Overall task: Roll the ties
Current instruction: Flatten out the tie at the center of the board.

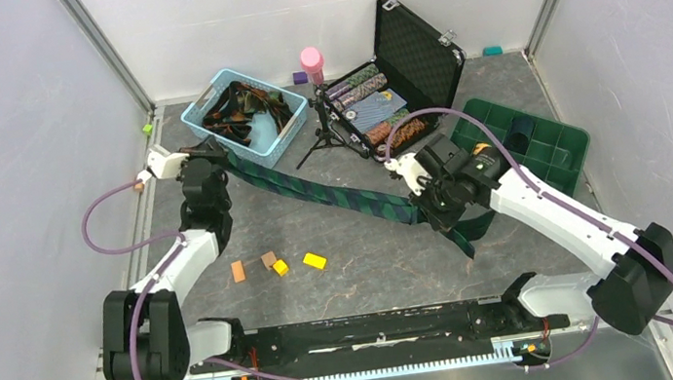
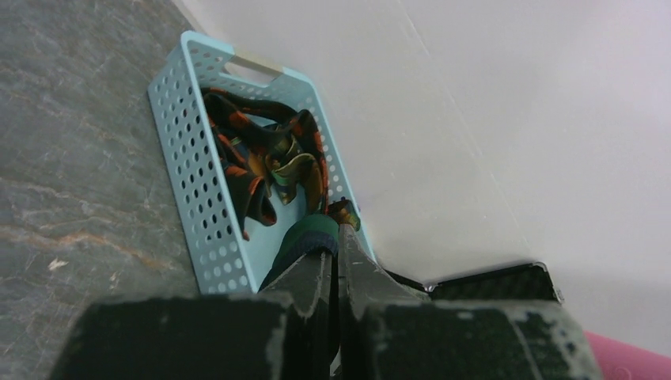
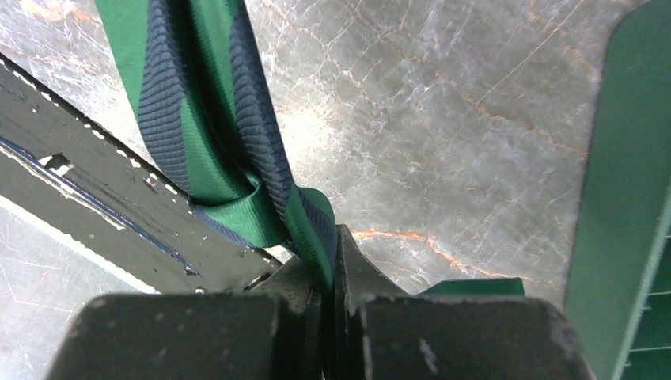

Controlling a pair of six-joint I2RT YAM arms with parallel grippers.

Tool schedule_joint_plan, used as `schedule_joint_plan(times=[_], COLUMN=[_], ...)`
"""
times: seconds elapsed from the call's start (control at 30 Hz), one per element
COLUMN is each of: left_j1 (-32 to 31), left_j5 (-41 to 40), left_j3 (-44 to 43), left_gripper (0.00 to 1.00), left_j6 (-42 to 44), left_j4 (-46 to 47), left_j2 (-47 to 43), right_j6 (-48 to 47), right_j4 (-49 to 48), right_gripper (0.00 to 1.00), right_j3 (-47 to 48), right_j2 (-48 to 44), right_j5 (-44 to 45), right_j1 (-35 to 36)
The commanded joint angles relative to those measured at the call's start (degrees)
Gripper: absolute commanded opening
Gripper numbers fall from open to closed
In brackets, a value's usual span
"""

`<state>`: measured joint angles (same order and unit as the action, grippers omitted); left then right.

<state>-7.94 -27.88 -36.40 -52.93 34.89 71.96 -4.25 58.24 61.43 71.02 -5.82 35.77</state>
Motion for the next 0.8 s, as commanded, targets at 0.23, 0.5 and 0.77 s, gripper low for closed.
schedule_joint_plan(times=[0.23, 0.5, 0.77], left_j1=[0.86, 4.12, 11.85], left_j5=[-6.44, -3.28, 15.88], left_j3=[5.80, 8.99, 13.02], left_gripper=[0.06, 0.15, 0.25], left_j6=[-2.66, -6.61, -16.43], left_j4=[5.18, 12.26, 23.44], left_j2=[3.54, 11.37, 19.88], right_j6=[-1.69, -2.87, -2.70], right_j4=[-7.85, -11.02, -14.13], right_gripper=[0.02, 0.02, 0.01], right_j3=[-10.19, -11.43, -12.36], right_j2=[8.98, 14.39, 15.83], right_j5=[-4.99, -6.20, -7.91], right_j1=[-0.41, -1.10, -1.12])
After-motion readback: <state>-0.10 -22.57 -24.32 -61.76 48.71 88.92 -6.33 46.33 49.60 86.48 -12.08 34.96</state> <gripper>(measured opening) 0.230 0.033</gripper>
